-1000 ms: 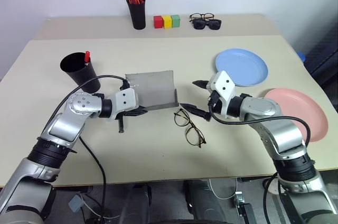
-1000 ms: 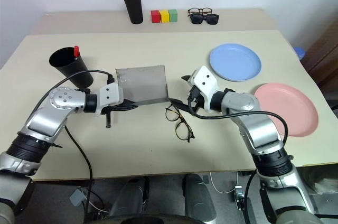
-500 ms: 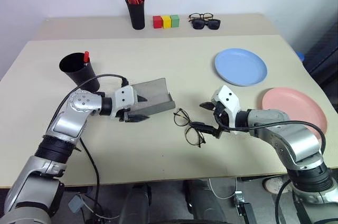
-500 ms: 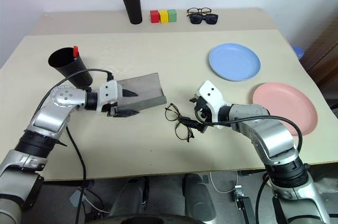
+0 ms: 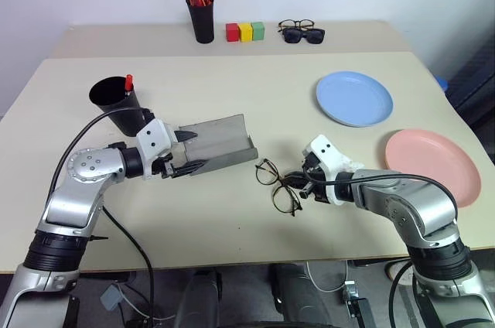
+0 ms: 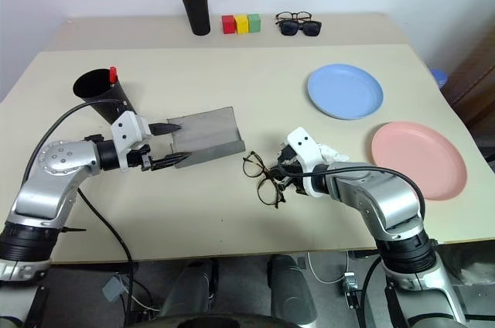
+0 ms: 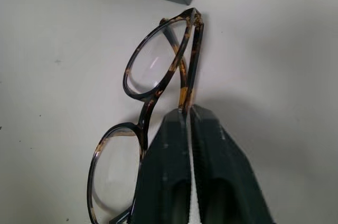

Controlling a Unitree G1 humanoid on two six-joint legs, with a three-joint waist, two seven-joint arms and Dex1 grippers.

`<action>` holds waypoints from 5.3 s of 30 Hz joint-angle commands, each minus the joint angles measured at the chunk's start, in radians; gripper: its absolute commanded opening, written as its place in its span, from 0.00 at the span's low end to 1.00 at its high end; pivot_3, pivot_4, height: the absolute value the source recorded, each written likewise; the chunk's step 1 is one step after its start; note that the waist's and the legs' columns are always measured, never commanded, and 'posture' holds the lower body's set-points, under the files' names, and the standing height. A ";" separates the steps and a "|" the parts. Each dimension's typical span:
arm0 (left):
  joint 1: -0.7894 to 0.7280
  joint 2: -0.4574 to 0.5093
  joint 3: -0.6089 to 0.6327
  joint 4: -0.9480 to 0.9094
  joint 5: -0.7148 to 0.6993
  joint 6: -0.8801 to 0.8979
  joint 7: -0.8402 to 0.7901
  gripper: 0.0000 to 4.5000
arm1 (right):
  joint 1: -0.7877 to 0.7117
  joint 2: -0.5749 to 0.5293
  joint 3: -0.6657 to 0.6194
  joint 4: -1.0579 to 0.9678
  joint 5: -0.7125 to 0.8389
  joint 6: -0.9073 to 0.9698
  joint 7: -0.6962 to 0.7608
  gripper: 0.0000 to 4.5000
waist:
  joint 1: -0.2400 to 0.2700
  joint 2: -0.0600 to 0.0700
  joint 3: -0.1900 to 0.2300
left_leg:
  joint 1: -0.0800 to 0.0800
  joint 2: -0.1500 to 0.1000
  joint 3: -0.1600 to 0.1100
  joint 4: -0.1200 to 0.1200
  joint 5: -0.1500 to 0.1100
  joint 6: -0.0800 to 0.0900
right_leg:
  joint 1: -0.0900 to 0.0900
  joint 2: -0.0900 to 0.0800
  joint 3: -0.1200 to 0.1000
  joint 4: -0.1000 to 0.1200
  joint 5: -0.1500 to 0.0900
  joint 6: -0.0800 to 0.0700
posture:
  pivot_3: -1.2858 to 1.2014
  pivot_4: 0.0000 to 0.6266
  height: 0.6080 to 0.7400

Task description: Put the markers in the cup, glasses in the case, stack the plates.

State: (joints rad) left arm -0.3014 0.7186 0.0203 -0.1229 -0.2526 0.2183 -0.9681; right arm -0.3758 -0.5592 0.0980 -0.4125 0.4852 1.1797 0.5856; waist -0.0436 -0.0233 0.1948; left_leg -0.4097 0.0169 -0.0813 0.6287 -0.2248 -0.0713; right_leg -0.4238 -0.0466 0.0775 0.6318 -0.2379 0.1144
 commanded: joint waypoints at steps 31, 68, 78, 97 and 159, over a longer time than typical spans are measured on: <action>0.148 0.063 0.038 -0.219 -0.144 0.135 -0.030 0.75 | -0.022 0.051 -0.009 -0.060 0.085 0.127 -0.082 0.44 | -0.002 0.000 0.000 | 0.000 0.000 0.001 0.000 0.000 0.000 | 0.000 0.000 0.000 -0.001 -0.001 -0.001 | 0.52 0.24 1.00; 0.464 0.045 0.342 -0.315 -0.150 0.173 0.187 0.75 | -0.895 0.376 0.447 1.398 -0.506 -1.316 0.699 0.01 | -0.027 0.002 0.001 | 0.001 0.002 0.002 -0.008 0.000 0.000 | -0.004 0.000 0.000 -0.001 0.002 0.001 | 0.52 0.24 1.00; 0.389 0.034 0.323 -0.299 -0.164 0.190 0.206 0.75 | -0.935 0.412 0.318 1.473 -0.523 -1.348 0.674 0.67 | -0.027 0.002 0.001 | 0.002 0.002 0.002 -0.008 0.000 0.000 | -0.004 0.001 0.000 0.000 0.002 0.001 | 0.52 0.24 1.00; -0.481 -0.217 -0.039 0.460 0.009 0.459 0.394 0.22 | -0.070 0.033 -0.038 -0.034 -0.351 -0.618 0.362 0.68 | -0.009 0.002 0.001 | 0.001 -0.001 -0.002 -0.001 0.000 0.000 | -0.001 0.000 -0.003 0.002 0.002 0.002 | 0.52 0.24 1.00; -0.169 -0.096 -0.011 0.004 -0.194 0.303 -0.028 0.22 | -0.257 -0.041 0.040 0.517 -0.559 -0.608 -0.110 0.68 | -0.002 0.002 0.001 | 0.001 0.000 0.000 0.000 0.000 0.000 | 0.000 0.000 0.000 0.001 0.002 0.002 | 0.52 0.24 1.00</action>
State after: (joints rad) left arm -0.4581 0.6291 -0.0450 -0.0898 -0.4003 0.5539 -0.9948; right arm -0.5984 -0.5985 0.1294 0.0574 -0.0408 0.6167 0.4921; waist -0.0458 -0.0210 0.1959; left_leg -0.4090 0.0166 -0.0811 0.6287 -0.2246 -0.0715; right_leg -0.4240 -0.0467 0.0773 0.6329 -0.2361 0.1164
